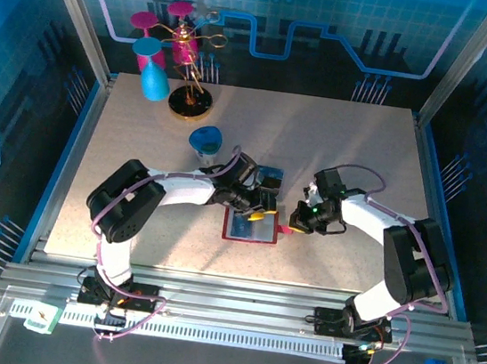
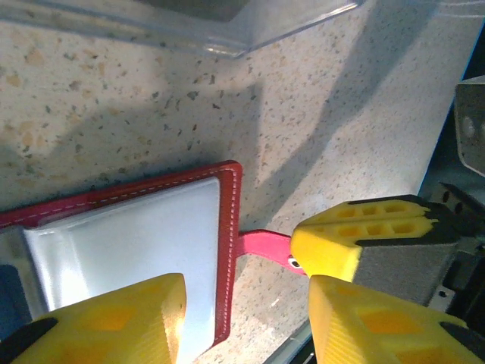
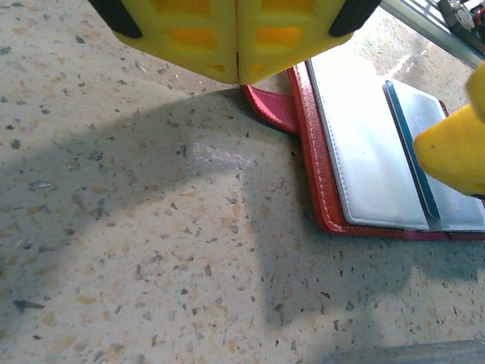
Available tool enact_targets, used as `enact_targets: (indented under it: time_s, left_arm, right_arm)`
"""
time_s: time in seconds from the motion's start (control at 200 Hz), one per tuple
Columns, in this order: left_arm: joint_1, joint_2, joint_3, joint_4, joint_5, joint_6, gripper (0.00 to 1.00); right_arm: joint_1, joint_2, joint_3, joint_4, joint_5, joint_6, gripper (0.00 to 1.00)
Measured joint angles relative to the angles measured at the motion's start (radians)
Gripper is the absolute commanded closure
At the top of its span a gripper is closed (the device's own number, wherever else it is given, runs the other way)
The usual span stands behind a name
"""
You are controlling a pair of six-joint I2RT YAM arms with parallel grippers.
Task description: Take the credit cards out of the card holder
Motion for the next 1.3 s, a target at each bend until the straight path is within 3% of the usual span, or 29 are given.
enact_targets:
  time_s: [0.235, 0.38, 0.585, 0.85, 1.08, 1.301]
  left_arm:
    - [0.053, -0.105, -0.043, -0.002, -0.021, 0.001, 0.53]
    - [0.105, -0.154, -0.079, -0.02, -0.025, 0.01, 0.54]
    - [0.139, -0.183, -0.124, -0.073, -0.025, 0.05, 0.6]
    - [0.145, -0.21, -0.231, -0.093, -0.04, 0.051, 0.67]
    - [0.168, -0.233, -0.279, -0.085, -0.051, 0.026, 0.69]
    - [0.169, -0.233, -0.279, -0.08, -0.05, 0.026, 0.72]
  right_arm:
    - [0.005, -0.035, 0.041, -0.066, 0.005, -0.002, 0.75]
    - [0.035, -0.069, 0.113, -0.105, 0.014, 0.002, 0.73]
    - [0.143, -0.058, 0.187, -0.107, 0.003, 0.037, 0.75]
    - [0.302, 0.12, 0.214, -0.013, -0.106, 0.104, 0.79]
    - [0.323, 0.192, 0.195, 0.041, -0.142, 0.127, 0.81]
    - [0.321, 0.208, 0.187, 0.017, -0.081, 0.108, 0.82]
